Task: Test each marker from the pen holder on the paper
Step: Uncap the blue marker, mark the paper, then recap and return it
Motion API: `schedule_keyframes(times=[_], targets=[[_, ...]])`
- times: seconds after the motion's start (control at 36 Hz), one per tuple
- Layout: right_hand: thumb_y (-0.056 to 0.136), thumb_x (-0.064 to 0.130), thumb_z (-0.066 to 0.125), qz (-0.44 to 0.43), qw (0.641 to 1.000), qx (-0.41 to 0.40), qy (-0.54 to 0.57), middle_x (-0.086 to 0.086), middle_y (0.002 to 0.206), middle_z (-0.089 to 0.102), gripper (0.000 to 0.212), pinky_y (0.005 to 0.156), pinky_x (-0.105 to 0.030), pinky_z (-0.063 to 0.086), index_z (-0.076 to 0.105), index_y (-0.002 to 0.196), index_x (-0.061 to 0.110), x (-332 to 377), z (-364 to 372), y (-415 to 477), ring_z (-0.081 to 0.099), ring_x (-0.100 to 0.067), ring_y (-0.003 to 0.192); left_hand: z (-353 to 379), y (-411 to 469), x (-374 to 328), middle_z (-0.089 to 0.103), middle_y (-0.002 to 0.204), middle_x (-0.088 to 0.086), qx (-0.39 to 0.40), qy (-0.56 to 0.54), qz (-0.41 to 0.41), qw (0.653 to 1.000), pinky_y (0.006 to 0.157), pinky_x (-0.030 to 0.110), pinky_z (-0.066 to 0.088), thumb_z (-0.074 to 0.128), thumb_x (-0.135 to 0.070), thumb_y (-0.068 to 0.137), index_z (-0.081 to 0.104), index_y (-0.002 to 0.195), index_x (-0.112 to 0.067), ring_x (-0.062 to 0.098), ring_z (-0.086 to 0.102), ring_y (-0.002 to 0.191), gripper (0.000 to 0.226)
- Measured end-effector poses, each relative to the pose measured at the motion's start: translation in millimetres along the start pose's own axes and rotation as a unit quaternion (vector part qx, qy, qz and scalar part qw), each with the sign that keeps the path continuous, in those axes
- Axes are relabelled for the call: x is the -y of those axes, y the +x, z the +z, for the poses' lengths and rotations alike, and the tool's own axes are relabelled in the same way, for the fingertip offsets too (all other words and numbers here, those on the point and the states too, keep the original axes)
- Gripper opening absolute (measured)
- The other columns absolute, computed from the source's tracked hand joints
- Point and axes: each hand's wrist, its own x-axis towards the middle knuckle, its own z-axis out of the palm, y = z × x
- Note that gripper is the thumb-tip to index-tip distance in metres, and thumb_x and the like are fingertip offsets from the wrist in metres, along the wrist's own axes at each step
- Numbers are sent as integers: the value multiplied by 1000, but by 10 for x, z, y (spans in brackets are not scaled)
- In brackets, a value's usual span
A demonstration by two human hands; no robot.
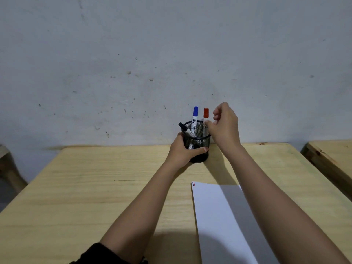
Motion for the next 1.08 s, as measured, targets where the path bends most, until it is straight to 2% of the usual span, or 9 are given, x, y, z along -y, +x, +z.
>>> schedule_keyframes(times=[0.14,0.31,0.39,0.5,0.67,0.75,0.86,0.97,1.08], targets=[[80,9,64,0,999,52,14,-6,77,66,2,70,-26,51,65,80,10,81,67,-64,59,-15,68,7,-3,0,62,104,-8,0,11,-5,1000,60,1,42,84,-23,66,49,115,-15,-6,57,89,61],[81,15,64,41,995,77,-40,-17,93,71,18,81,-36,54,72,94,5,96,187,18,66,-28,87,6,-3,12,65,113,0,-5,13,-1,1000,70,14,45,84,-25,65,49,115,-16,9,62,99,62],[79,14,64,49,992,93,-75,-17,81,68,16,67,-32,51,71,80,1,115,240,69,64,-30,77,5,-6,14,65,113,-2,-2,11,-3,1000,71,16,46,85,-26,65,50,115,-16,10,61,101,62],[76,15,68,59,986,110,-108,-8,62,52,21,45,-26,34,66,76,-6,164,314,98,52,-26,60,-1,-15,-5,63,110,-5,5,16,-5,1000,69,15,44,84,-27,66,49,115,-16,6,60,96,62],[75,11,70,51,988,110,-96,-10,87,63,17,65,-29,45,70,89,2,201,355,132,60,-25,78,-18,-6,1,64,111,-4,5,23,-10,1000,75,19,47,84,-26,65,50,115,-19,11,61,101,61],[75,12,69,66,992,102,-46,-9,87,63,16,64,-25,44,70,90,7,193,332,127,61,-23,78,-24,-13,-5,65,109,-7,6,29,-11,1000,76,19,48,85,-29,64,52,115,-20,8,61,99,61],[77,12,65,63,993,69,70,-5,71,60,5,58,-11,41,63,81,13,217,186,120,56,-17,68,-9,6,27,68,107,-5,-3,31,-13,999,77,19,50,86,-27,63,55,112,-19,10,64,98,58],[83,13,61,63,982,32,178,-2,76,60,9,67,-26,56,55,90,13,316,-41,96,62,-20,71,25,-15,44,68,104,-4,-18,27,1,999,71,11,48,86,-24,62,58,105,-20,8,65,95,51],[89,13,55,72,961,-21,266,6,80,57,9,85,-35,56,51,97,13,405,-252,34,63,-10,75,65,-49,39,67,109,1,-43,49,1,998,86,26,54,85,-47,53,61,108,-20,11,65,100,66]])
